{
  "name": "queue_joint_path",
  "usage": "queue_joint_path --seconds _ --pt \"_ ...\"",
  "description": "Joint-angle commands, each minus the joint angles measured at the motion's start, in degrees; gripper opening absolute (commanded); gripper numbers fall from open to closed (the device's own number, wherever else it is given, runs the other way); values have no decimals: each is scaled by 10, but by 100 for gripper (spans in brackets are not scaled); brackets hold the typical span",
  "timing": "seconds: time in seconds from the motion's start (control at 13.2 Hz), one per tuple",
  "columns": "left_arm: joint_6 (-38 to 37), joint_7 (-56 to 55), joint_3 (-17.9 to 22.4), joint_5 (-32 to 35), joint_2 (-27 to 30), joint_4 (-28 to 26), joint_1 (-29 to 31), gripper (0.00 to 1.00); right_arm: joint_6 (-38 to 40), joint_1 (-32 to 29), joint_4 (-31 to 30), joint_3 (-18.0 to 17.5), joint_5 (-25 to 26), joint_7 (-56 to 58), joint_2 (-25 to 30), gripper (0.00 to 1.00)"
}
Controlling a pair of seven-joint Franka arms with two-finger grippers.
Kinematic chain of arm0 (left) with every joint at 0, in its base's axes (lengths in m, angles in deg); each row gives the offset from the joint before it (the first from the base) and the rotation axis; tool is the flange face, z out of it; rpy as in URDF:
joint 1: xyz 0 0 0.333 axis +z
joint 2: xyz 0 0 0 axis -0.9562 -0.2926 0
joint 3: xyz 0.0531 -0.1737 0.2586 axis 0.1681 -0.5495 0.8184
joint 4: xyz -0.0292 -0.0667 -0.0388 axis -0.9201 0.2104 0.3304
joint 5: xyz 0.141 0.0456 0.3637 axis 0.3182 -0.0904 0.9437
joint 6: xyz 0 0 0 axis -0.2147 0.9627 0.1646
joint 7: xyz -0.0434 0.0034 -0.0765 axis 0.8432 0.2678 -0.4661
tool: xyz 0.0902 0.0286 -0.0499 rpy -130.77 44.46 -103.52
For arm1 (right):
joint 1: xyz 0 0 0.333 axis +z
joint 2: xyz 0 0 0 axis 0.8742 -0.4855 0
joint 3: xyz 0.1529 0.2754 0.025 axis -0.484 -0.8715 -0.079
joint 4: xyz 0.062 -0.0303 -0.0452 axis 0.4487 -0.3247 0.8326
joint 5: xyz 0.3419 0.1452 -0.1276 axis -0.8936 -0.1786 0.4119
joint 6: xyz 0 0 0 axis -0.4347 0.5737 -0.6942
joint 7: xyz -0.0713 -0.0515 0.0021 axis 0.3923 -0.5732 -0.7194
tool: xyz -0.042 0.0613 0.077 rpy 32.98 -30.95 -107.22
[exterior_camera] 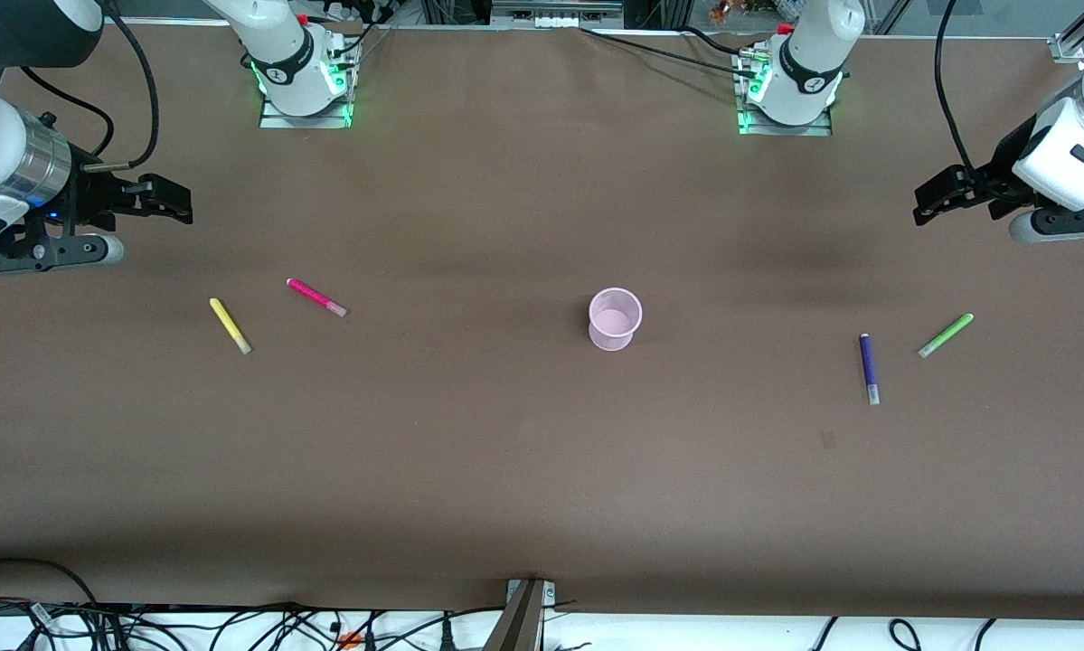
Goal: Organize pens into pink holder with both arms
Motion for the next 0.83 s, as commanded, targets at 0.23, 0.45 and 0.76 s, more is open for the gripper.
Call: queue_joint_path --seconds 0.23,0.45,0.76 --pt "0 12 6 14 -50 69 9 100 -1 0 3 1 6 21 3 100" --pt "-2 15 1 14 -48 68 9 100 -1 0 2 1 6 22 3 100" --pt "-2 16 0 14 -48 68 7 100 -1 0 3 1 6 22 3 100"
